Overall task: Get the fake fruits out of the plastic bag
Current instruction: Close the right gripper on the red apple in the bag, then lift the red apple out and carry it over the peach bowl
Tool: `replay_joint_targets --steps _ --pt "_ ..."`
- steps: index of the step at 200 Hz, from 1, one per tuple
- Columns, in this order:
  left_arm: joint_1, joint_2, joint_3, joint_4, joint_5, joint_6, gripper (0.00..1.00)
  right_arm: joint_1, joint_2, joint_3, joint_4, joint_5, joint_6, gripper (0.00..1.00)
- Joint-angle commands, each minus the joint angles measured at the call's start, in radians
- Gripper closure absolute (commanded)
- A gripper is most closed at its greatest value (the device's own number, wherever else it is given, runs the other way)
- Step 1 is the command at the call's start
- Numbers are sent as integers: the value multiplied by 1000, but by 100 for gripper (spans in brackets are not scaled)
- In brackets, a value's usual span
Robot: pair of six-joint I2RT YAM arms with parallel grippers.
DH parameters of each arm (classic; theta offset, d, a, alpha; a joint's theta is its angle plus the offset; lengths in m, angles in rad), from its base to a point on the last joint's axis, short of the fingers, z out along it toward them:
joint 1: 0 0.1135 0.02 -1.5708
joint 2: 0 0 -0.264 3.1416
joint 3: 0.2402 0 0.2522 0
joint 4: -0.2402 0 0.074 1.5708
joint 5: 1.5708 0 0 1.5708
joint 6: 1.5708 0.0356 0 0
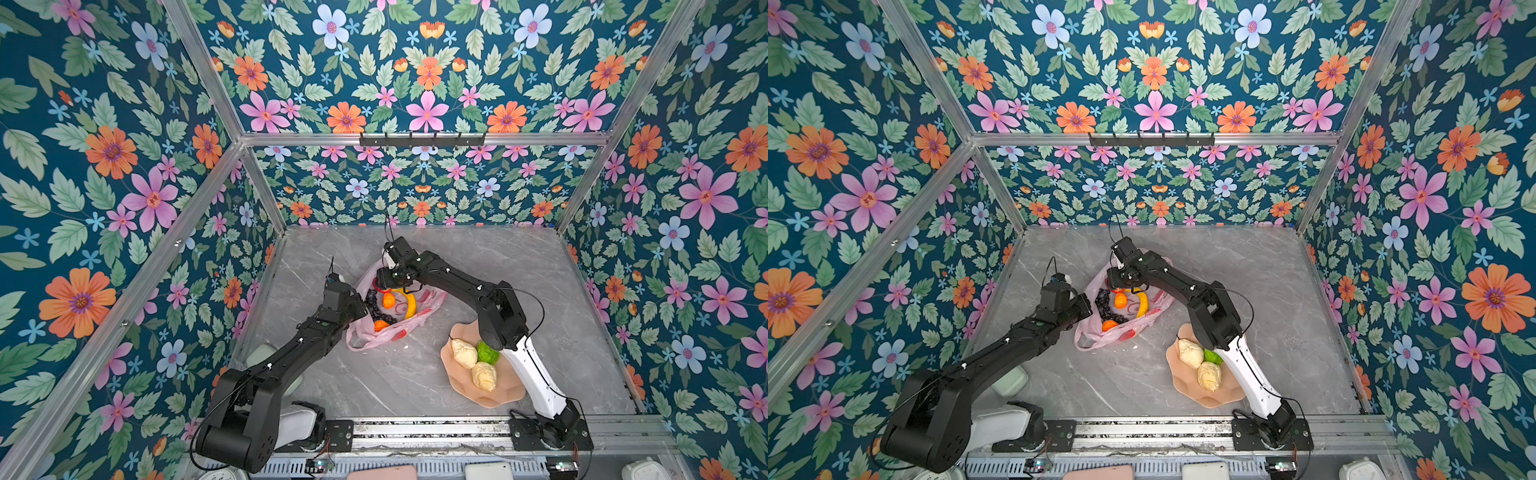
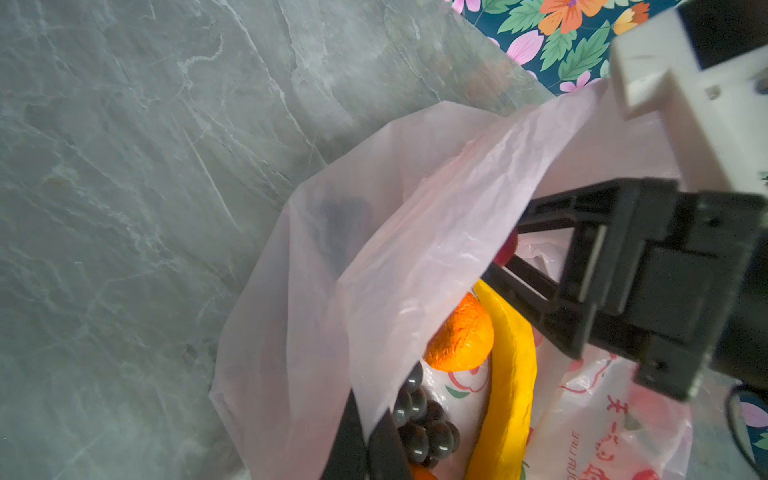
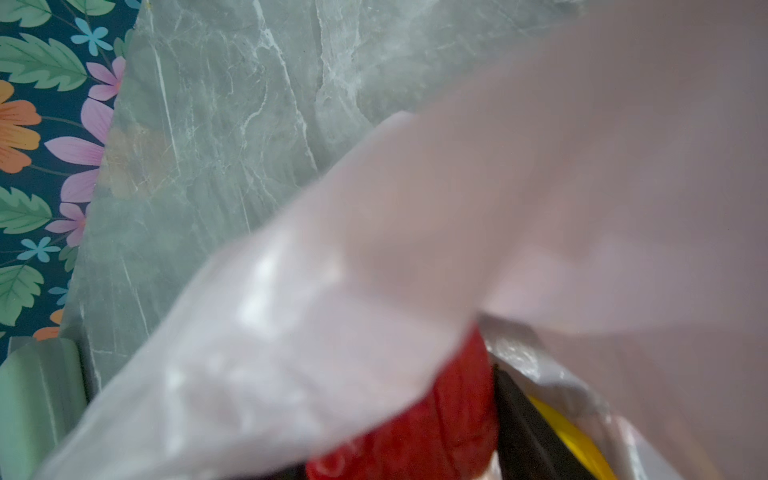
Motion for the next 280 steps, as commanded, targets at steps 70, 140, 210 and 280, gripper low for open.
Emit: replay_joint_targets --steps 70,140,210,280 --pt "7 7 -6 39 6 8 100 3 -372 -477 208 -75 -14 46" --pt "10 30 0 53 14 11 100 3 -748 -903 310 -30 30 47" --pt "10 34 -16 67 22 5 100 3 -1081 -1134 172 82 87 47" --pt "11 61 -13 94 40 -3 100 3 -1329 -1255 -46 186 150 47"
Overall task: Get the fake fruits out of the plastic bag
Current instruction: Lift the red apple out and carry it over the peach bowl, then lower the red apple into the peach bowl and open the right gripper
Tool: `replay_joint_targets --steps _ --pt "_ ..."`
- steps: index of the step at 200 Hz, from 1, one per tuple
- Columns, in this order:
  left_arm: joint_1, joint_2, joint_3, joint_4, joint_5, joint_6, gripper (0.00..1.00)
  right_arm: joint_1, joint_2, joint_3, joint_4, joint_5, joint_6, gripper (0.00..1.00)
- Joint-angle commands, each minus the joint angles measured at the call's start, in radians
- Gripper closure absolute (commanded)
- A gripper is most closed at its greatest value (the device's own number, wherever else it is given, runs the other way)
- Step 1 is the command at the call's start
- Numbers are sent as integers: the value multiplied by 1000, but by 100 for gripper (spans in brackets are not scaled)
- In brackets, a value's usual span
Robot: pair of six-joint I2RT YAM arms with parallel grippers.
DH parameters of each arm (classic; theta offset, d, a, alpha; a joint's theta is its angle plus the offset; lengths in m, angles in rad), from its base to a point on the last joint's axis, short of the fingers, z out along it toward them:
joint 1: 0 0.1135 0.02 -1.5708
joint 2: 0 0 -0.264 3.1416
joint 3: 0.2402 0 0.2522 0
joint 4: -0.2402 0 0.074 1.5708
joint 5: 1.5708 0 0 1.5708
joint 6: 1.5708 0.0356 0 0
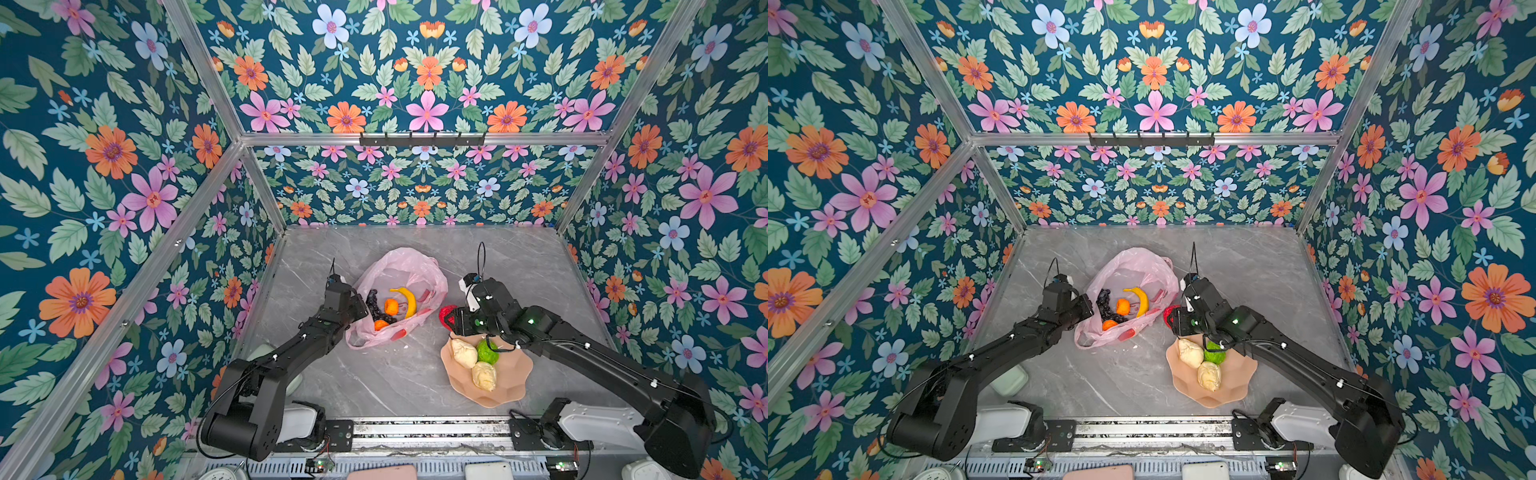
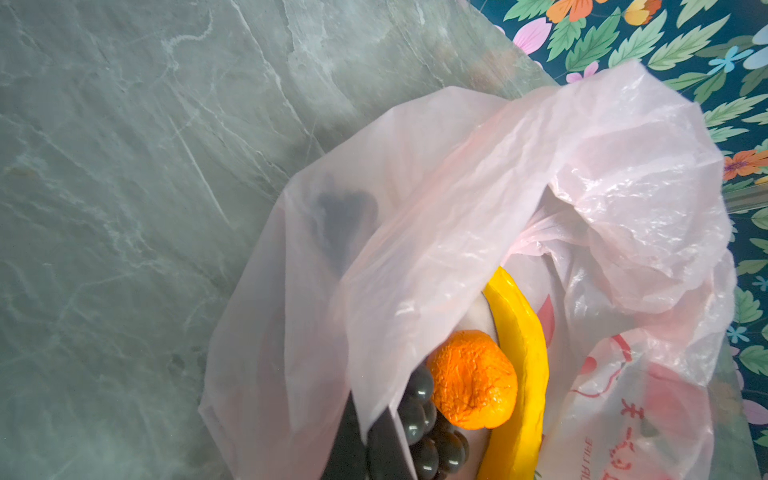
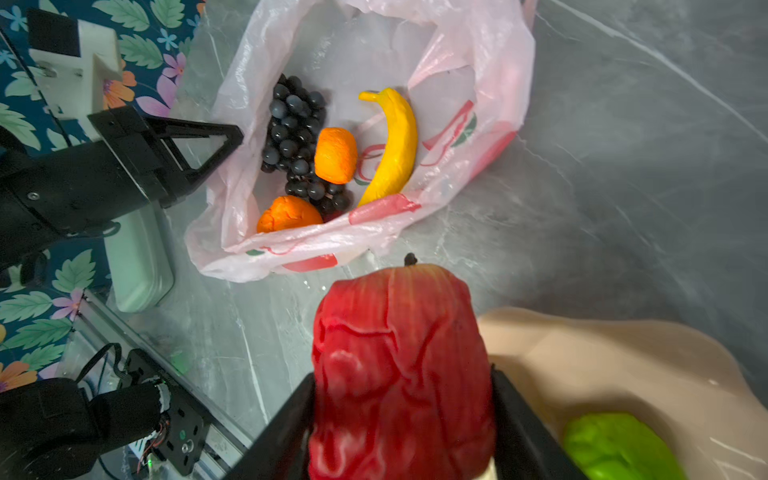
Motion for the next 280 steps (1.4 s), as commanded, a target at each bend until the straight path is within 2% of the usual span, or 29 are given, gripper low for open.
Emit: replay_joint_targets --steps 1,41,63,90,107,116,150,222,280 --pt "2 7 1 30 13 -1 100 1 -57 -20 -100 66 37 47" --pt "1 16 2 33 19 -1 100 1 -166 -64 -212 152 107 47" --pt "0 18 -2 39 21 -3 100 1 -220 -101 -261 250 192 48" --pt "1 22 -5 48 28 -6 100 1 -255 -138 -305 388 314 48" --pt "0 20 -4 46 30 -6 100 0 -272 -155 -341 457 433 49" --pt "1 16 -6 44 26 -5 100 7 -288 -170 -366 496 512 49" --pt "0 13 -8 42 20 -3 100 52 -319 -219 -375 607 669 50" --pt "1 12 -8 42 21 -2 100 65 -310 -296 -382 639 860 47" --pt "0 12 -7 39 21 0 100 65 -279 -323 -327 616 889 45"
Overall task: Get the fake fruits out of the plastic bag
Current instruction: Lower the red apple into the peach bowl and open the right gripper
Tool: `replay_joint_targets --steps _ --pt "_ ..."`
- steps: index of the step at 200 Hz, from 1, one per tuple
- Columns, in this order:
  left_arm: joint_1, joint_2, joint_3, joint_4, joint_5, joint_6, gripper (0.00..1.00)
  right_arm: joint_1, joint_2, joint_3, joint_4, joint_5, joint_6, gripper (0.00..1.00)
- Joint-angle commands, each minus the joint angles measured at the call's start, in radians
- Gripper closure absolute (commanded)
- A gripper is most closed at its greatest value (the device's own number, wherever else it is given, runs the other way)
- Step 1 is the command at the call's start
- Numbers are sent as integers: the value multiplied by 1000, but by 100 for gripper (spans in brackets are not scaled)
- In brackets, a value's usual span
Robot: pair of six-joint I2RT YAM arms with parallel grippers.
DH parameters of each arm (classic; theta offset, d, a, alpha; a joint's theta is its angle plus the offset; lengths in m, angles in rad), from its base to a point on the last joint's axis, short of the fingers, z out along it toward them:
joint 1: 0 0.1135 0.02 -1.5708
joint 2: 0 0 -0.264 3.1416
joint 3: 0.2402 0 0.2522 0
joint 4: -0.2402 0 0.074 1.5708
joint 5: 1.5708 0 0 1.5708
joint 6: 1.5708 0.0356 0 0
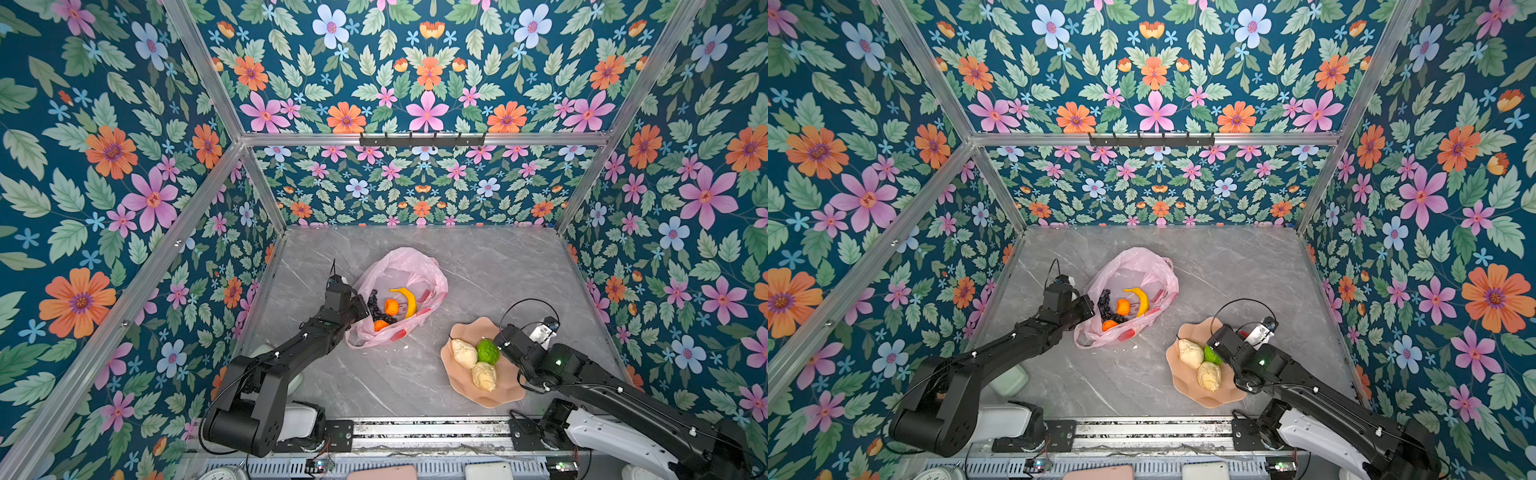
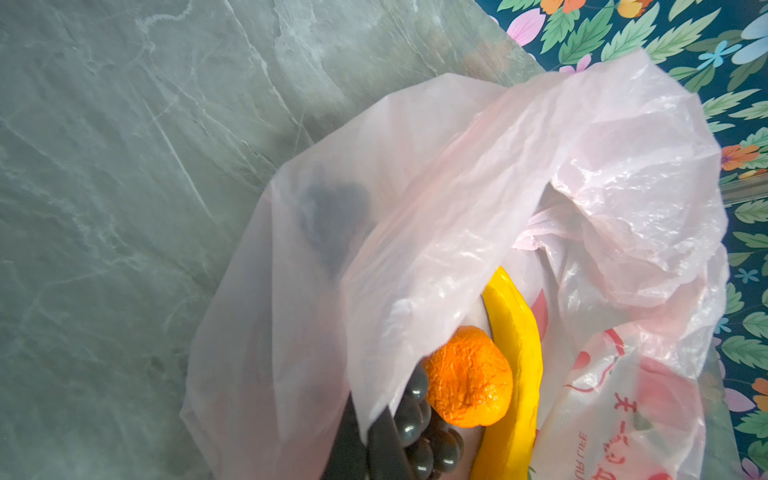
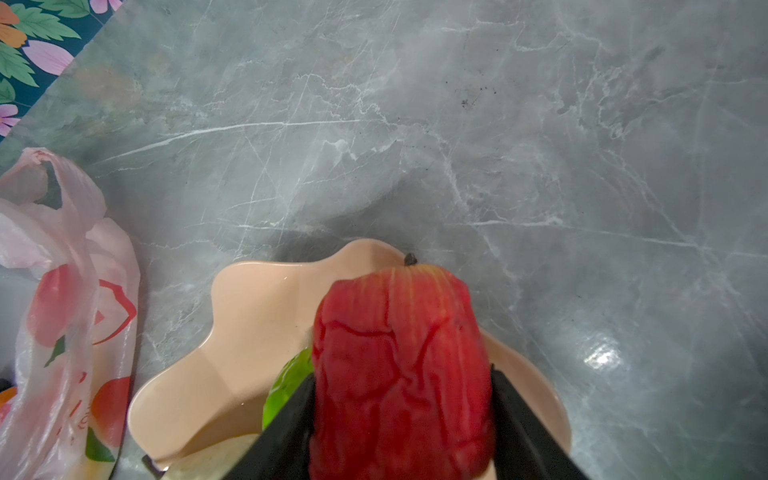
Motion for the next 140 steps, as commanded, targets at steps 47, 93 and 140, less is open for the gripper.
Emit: replay_joint_targets --steps 47,93,140 --pt "0 -4 0 14 -9 5 100 1 34 -9 34 -12 48 40" --pt "1 -2 3 14 -11 8 100 1 38 -28 68 -29 56 37" --pt "3 -4 2 9 -14 11 100 1 37 -64 111 -63 67 35"
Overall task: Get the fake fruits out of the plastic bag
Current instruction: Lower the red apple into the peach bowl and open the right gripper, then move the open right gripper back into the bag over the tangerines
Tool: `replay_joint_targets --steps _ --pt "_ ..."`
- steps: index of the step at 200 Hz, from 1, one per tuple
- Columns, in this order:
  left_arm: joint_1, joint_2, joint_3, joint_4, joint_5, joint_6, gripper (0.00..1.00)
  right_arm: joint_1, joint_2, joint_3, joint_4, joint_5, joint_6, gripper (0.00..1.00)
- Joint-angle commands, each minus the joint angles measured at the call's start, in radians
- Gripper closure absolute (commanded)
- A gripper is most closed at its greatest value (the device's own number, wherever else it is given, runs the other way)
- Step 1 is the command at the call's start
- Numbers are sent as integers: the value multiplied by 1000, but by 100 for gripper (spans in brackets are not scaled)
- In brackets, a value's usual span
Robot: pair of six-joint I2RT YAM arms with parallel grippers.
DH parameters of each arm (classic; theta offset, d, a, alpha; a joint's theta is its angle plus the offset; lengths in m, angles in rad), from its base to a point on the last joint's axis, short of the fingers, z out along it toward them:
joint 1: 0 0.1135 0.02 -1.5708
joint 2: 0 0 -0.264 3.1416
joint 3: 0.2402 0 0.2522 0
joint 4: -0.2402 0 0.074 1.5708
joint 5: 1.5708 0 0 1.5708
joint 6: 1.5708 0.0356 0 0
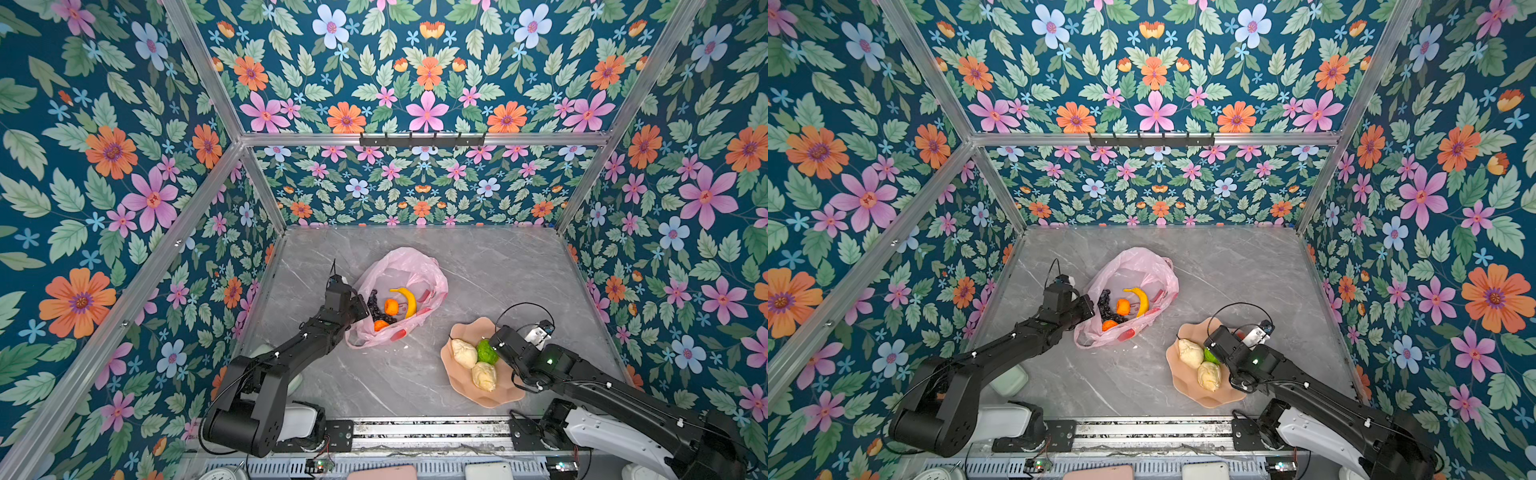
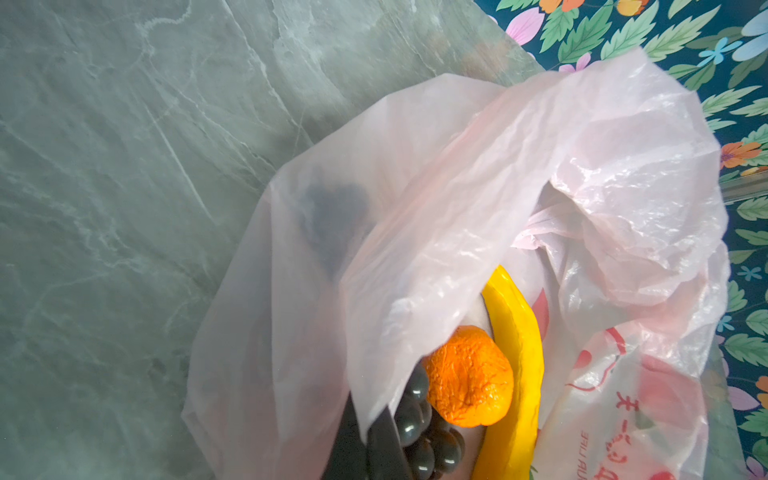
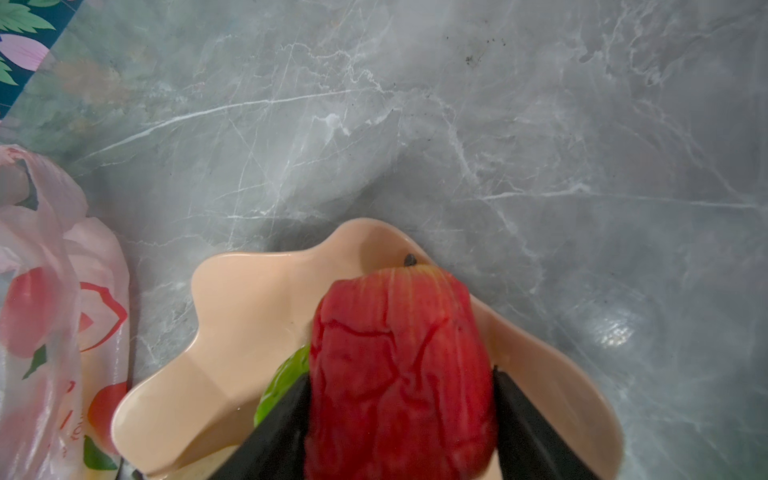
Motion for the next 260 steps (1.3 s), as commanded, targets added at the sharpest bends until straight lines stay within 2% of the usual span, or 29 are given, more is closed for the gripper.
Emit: replay_joint_targets --steps 1,84,123,155,186,214,260 --pt "2 -3 0 10 -11 8 100 1 -5 -13 24 -12 12 35" --pt "2 -15 -2 5 -15 7 100 1 -14 -6 19 -11 -10 27" --pt "2 -12 -1 3 -17 9 100 1 -48 21 -70 -6 -48 25" --pt "2 -7 3 6 -14 9 100 -26 -76 54 -98 -17 -188 25" --pt "2 -4 6 7 -10 9 100 -131 -60 81 -24 -143 -400 33" --pt "2 -7 10 1 -10 8 100 -149 -16 123 -29 -184 -457 37" --pt "2 -6 14 -3 -3 7 100 -149 30 142 4 -217 -497 39"
